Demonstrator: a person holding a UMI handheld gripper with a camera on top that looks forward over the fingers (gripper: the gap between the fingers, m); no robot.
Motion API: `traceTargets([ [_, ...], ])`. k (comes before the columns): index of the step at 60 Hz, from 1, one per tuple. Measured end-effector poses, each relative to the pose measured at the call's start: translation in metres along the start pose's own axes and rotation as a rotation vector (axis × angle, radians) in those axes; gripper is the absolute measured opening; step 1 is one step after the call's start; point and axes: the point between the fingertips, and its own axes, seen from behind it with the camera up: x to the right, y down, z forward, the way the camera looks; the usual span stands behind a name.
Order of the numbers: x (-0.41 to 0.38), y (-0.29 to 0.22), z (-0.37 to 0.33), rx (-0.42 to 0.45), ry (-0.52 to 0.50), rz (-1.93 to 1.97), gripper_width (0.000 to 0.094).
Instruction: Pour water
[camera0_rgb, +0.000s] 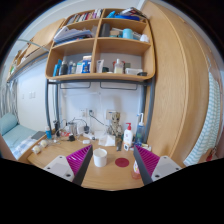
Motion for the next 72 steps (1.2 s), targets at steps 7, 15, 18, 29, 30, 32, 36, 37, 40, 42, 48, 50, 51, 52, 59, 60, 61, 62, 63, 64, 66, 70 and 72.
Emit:
traceTargets([
  [7, 0.011, 0.019, 0.009, 0.040, 0.010, -0.048, 0.0847],
  [15, 0.053, 0.061, 0.024, 0.094, 0.130, -0.100, 0.0847],
  [18, 0.066, 0.072, 0.025, 0.101, 0.164, -0.099, 0.0849],
  [29, 0.107, 0.122, 0.063, 0.057, 0.169, -0.025, 0.0852],
  [30, 0.110, 0.126, 0.068, 0.052, 0.167, -0.018, 0.0851],
  [32, 0.114, 0.133, 0.077, 0.043, 0.165, -0.007, 0.0851],
  [36, 0.120, 0.143, 0.097, 0.038, 0.152, 0.001, 0.0851],
  [37, 0.122, 0.145, 0.103, 0.036, 0.149, 0.001, 0.0853],
  [40, 0.128, 0.148, 0.118, 0.037, 0.147, 0.005, 0.0854],
  [42, 0.130, 0.150, 0.127, 0.039, 0.154, 0.009, 0.0852],
  [48, 0.138, 0.154, 0.154, 0.042, 0.156, 0.016, 0.0844],
  [50, 0.139, 0.154, 0.160, 0.045, 0.155, 0.019, 0.0842],
  [51, 0.139, 0.154, 0.164, 0.047, 0.153, 0.020, 0.0839],
  [52, 0.140, 0.155, 0.167, 0.049, 0.153, 0.021, 0.0832],
  [59, 0.144, 0.152, 0.179, 0.079, 0.160, 0.026, 0.0700],
  [60, 0.146, 0.152, 0.180, 0.085, 0.165, 0.027, 0.0674],
  [61, 0.147, 0.152, 0.181, 0.088, 0.170, 0.028, 0.0673],
  [62, 0.147, 0.152, 0.182, 0.092, 0.172, 0.029, 0.0623],
  [63, 0.146, 0.152, 0.184, 0.094, 0.171, 0.031, 0.0602],
  [64, 0.145, 0.152, 0.185, 0.096, 0.167, 0.032, 0.0567],
  [66, 0.141, 0.153, 0.187, 0.102, 0.155, 0.037, 0.0455],
  [70, 0.143, 0.152, 0.186, 0.111, 0.165, 0.041, 0.0426],
  [72, 0.142, 0.152, 0.187, 0.111, 0.164, 0.039, 0.0409],
])
